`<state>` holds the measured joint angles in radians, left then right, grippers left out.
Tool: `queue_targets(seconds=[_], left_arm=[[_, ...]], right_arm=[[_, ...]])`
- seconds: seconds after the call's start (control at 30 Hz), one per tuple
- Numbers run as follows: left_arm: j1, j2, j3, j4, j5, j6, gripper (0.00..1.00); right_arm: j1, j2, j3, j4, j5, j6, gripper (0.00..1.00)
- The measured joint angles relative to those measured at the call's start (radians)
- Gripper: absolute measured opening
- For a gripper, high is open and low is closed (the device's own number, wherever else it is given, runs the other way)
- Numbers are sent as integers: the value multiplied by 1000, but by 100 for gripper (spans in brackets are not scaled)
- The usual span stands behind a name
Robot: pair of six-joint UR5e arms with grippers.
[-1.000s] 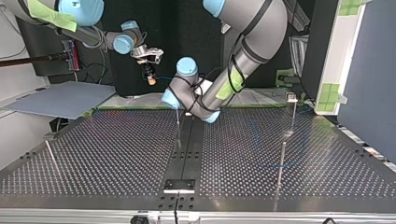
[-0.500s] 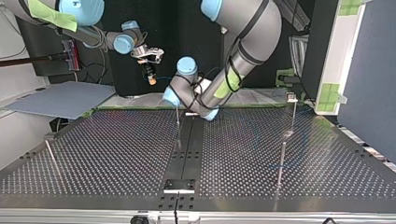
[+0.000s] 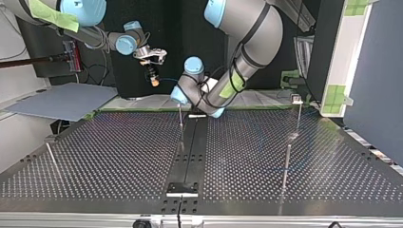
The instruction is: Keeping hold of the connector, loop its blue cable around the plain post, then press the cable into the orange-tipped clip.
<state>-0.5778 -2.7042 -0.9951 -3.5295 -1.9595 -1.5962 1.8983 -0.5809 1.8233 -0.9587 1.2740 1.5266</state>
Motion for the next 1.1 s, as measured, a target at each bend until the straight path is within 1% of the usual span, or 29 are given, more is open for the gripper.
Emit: queue_targets(seconds=[0.2,0.33,0.43,0.57,0.7,0.8,1.1], left_arm=[[12,-1,-45,49,7,-4,100],[16,-2,-52,58,12,-6,100],[22,-17,-44,53,23,-7,100],[22,-51,-17,29,24,5,100],[19,-95,-3,33,26,4,100],[22,-115,-3,39,26,3,100],[29,-124,3,55,39,3,100]], right_arm=[[0,0,0,-1,1,0,0],[1,0,0,-1,1,0,0],[2,0,0,-1,1,0,0],[2,0,0,-1,0,0,0],[2,0,0,0,0,0,0],[3,0,0,-1,1,0,0],[3,0,0,0,2,0,0]])
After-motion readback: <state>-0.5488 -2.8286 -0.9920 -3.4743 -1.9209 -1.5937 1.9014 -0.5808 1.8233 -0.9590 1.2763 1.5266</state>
